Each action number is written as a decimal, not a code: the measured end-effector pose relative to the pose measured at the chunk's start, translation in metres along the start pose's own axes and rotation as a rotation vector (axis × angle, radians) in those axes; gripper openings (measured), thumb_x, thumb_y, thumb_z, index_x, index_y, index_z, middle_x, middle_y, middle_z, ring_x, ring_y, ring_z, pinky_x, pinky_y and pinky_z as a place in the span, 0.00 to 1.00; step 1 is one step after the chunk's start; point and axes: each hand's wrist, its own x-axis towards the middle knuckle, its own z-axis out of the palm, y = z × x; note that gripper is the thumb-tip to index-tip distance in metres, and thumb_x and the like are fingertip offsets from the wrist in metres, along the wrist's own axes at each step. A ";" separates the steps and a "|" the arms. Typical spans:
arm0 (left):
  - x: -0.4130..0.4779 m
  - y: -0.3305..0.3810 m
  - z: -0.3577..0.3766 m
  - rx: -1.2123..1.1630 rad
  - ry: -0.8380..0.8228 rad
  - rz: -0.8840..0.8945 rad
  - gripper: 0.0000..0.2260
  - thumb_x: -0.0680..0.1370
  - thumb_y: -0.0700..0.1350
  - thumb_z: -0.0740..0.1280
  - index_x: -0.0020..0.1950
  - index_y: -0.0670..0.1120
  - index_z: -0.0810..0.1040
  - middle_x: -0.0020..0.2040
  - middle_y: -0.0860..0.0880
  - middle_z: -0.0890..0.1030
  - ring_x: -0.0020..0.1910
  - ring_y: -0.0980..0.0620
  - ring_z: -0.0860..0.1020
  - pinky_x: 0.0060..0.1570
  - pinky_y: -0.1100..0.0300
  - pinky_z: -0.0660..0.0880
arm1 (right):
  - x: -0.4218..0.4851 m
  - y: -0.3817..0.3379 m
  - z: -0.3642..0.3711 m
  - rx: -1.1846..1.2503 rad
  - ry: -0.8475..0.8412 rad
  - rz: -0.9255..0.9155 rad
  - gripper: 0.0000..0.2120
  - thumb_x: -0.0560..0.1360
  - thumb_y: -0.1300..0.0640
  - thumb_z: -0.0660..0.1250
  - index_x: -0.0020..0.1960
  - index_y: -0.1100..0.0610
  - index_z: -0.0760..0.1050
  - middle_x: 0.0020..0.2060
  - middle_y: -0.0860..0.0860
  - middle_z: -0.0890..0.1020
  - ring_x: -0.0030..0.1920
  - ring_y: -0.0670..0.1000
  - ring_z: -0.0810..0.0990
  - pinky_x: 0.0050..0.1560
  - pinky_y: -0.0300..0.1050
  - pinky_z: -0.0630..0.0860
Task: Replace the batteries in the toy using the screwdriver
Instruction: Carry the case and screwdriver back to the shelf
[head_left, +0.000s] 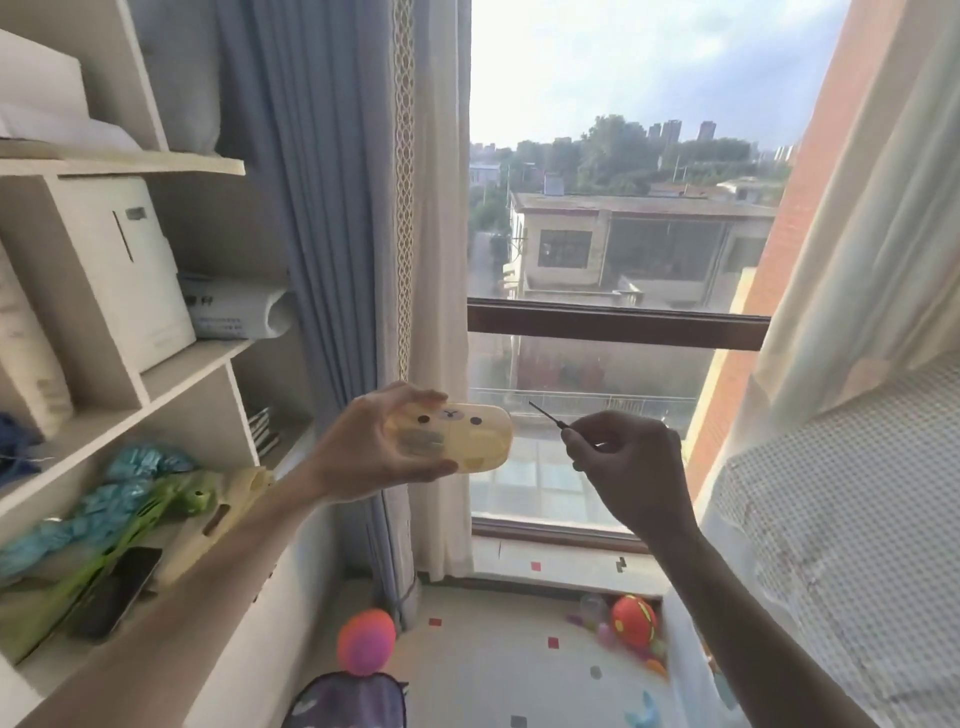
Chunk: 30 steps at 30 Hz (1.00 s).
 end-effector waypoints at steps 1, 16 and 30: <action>0.022 -0.014 0.000 0.007 0.007 0.004 0.35 0.67 0.54 0.85 0.71 0.47 0.79 0.62 0.54 0.83 0.58 0.57 0.84 0.58 0.60 0.83 | 0.021 0.008 0.010 -0.001 -0.003 -0.004 0.03 0.73 0.55 0.77 0.40 0.50 0.87 0.32 0.40 0.87 0.36 0.41 0.87 0.49 0.45 0.84; 0.244 -0.204 -0.063 0.093 0.170 -0.191 0.35 0.66 0.56 0.85 0.70 0.52 0.79 0.63 0.58 0.82 0.61 0.59 0.82 0.59 0.65 0.80 | 0.330 0.065 0.214 0.148 -0.201 -0.167 0.07 0.72 0.59 0.78 0.39 0.48 0.86 0.32 0.39 0.86 0.34 0.46 0.86 0.42 0.49 0.84; 0.178 -0.275 -0.173 0.454 0.706 -0.814 0.34 0.64 0.62 0.83 0.68 0.61 0.76 0.65 0.64 0.80 0.63 0.66 0.78 0.64 0.63 0.76 | 0.443 -0.043 0.490 0.524 -0.787 -0.570 0.03 0.76 0.57 0.76 0.44 0.51 0.87 0.32 0.41 0.86 0.34 0.41 0.86 0.39 0.39 0.84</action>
